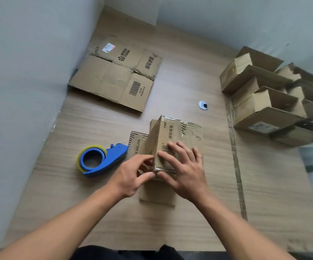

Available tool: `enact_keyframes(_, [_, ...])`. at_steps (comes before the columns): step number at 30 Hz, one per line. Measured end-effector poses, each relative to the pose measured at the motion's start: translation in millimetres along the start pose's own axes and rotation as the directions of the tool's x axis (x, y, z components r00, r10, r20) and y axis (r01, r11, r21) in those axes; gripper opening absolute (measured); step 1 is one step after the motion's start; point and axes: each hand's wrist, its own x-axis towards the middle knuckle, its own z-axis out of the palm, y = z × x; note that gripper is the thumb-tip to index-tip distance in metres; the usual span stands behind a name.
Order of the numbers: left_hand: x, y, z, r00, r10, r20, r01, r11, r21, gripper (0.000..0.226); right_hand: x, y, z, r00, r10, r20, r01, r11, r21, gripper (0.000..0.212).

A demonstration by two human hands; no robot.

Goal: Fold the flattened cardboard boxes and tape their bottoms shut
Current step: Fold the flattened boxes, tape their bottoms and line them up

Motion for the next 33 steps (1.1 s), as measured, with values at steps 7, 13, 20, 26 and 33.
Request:
enact_keyframes(7, [16,8,-4,0.999,-0.028,0.042,0.025,0.996,0.085,0.045,2,6,-9,0.997,0.031,0.074,-0.045,0.980,0.194,0.050])
enact_keyframes(13, [14,15,-8,0.998,0.000,0.066,-0.012,0.981,0.192,0.082,4,5,-13,0.986,0.052,0.157,-0.097,0.951,0.293,0.049])
enact_keyframes(20, [23,22,-8,0.994,-0.073,0.083,0.054,0.977,0.205,0.094,6,5,-16,0.988,0.067,0.138,-0.119,0.903,0.413,0.050])
enact_keyframes(26, [18,26,-5,0.987,-0.138,0.086,0.124,0.981,0.150,0.087,10,2,-22,0.929,0.357,-0.097,-0.195,0.696,0.691,0.047])
enact_keyframes(33, [15,32,-1,0.949,-0.277,0.150,0.289,0.955,-0.062,0.101,-18,1,-20,0.693,0.708,0.137,-0.596,0.455,0.662,0.081])
